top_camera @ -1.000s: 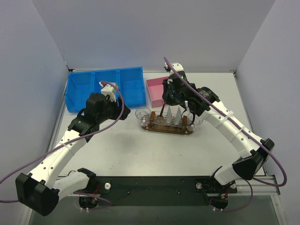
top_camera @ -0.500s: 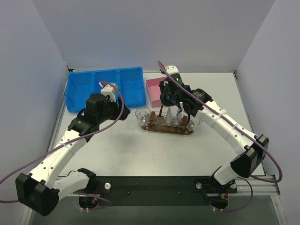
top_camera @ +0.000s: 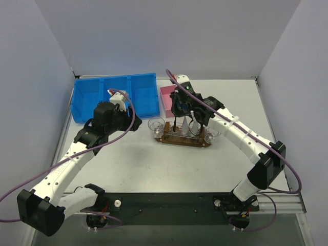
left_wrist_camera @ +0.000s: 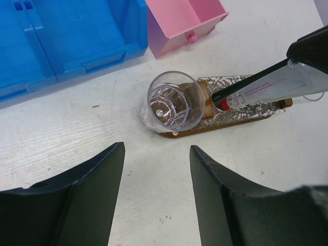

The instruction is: Prepare toiletry sets of a toothbrush and toothpaste on the tray

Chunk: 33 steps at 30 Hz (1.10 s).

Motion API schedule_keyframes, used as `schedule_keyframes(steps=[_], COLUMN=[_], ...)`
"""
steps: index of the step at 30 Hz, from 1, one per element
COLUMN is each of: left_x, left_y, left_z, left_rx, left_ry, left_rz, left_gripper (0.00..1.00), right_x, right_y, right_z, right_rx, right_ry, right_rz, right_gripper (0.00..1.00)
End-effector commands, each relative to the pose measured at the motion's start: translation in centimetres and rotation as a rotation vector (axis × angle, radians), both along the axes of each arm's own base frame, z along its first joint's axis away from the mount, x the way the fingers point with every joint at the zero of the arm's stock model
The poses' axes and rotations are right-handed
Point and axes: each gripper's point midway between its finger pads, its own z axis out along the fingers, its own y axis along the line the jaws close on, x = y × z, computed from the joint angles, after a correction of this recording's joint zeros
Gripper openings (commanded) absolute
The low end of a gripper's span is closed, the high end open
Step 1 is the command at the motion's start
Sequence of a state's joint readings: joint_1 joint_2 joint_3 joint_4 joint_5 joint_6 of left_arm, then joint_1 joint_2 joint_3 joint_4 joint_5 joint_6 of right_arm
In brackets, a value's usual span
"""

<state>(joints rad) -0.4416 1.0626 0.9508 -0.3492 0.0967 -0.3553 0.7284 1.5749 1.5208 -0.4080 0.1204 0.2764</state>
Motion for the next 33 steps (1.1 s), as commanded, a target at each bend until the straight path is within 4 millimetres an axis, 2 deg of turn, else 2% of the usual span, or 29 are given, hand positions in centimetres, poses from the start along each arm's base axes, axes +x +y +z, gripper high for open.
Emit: schedule_keyframes(steps=[1, 23, 33], left_x=[0.5, 0.6, 0.7], left_y=[0.2, 0.5, 0.7], left_z=[1.4, 1.4, 1.6], left_rx=[-0.019, -0.021, -0.023], left_ry=[-0.037, -0.043, -0.049], left_rz=[0.015, 0.025, 0.030], left_gripper=[0.64, 0.64, 0.64], right_x=[0.2, 0.3, -0.4], right_y=[0.8, 1.6, 1.6], right_z=[-0.1, -2.0, -0.7], right_rx=[-0.006, -0.037, -0.060], right_ry=[-0.001, 0.055, 0.089], right_rz=[0.025, 0.051, 0.090], right_gripper=[0.00, 0.00, 0.00])
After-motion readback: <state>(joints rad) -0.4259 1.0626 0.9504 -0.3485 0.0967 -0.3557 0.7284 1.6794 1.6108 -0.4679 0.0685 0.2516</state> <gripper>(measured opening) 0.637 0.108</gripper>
